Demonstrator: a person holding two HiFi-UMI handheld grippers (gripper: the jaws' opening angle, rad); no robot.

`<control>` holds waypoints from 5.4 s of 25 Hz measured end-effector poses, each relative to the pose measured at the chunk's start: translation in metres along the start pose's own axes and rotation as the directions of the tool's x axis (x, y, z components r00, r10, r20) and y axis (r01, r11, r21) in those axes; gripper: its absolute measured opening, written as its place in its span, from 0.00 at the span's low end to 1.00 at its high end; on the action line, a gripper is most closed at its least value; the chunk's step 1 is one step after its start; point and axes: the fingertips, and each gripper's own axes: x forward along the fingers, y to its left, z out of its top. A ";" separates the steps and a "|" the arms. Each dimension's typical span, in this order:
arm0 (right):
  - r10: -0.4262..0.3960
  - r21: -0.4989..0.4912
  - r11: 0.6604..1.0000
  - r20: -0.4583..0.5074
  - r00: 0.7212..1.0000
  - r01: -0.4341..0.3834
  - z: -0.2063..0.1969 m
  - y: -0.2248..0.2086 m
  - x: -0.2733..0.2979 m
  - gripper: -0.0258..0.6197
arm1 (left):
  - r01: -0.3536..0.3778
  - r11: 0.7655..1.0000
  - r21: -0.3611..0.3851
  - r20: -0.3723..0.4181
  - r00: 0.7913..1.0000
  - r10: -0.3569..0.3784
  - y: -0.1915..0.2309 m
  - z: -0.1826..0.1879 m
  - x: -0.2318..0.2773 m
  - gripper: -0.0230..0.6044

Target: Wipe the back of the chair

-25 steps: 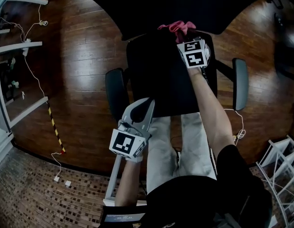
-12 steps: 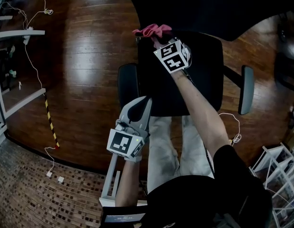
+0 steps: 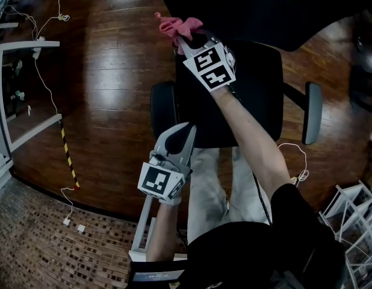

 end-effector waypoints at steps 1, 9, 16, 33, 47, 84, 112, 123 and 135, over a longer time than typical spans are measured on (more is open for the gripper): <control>-0.008 0.016 1.000 0.017 1.000 0.008 0.007 -0.008 -0.006 0.10 | 0.005 1.000 0.005 -0.004 1.000 -0.005 -0.002 0.000 0.002 0.02; -0.141 0.111 0.984 0.040 0.989 0.136 -0.009 -0.112 -0.084 0.10 | 0.081 0.994 0.067 -0.035 0.996 -0.078 -0.052 0.012 0.045 0.02; -0.292 0.212 0.934 -0.016 0.956 0.288 -0.062 -0.209 -0.163 0.10 | 0.184 0.976 0.117 -0.089 0.981 -0.174 -0.108 0.009 0.089 0.02; -0.544 0.417 0.727 -0.135 0.828 0.546 -0.125 -0.340 -0.300 0.10 | 0.246 0.958 0.149 -0.118 0.966 -0.230 -0.171 0.007 0.130 0.02; -0.318 0.262 0.917 0.021 0.948 0.301 0.005 -0.208 -0.176 0.10 | 0.143 0.984 0.106 -0.056 0.989 -0.138 -0.108 0.012 0.077 0.02; -0.188 0.183 0.970 0.129 0.974 0.163 0.071 -0.188 -0.151 0.10 | 0.115 0.988 0.099 -0.045 0.993 -0.111 -0.074 0.016 0.054 0.02; -0.568 0.221 0.806 0.021 0.823 0.550 0.030 -0.352 -0.304 0.10 | 0.212 0.966 0.151 -0.032 0.977 -0.210 -0.135 0.053 0.125 0.02; -0.403 0.122 0.912 0.100 0.910 0.390 0.102 -0.236 -0.198 0.10 | 0.132 0.985 0.107 0.012 0.991 -0.134 -0.074 0.055 0.073 0.02; -0.088 -0.008 0.996 0.161 0.983 0.091 0.182 -0.090 -0.079 0.10 | 0.043 0.998 0.042 0.089 0.995 -0.047 -0.021 0.045 0.025 0.02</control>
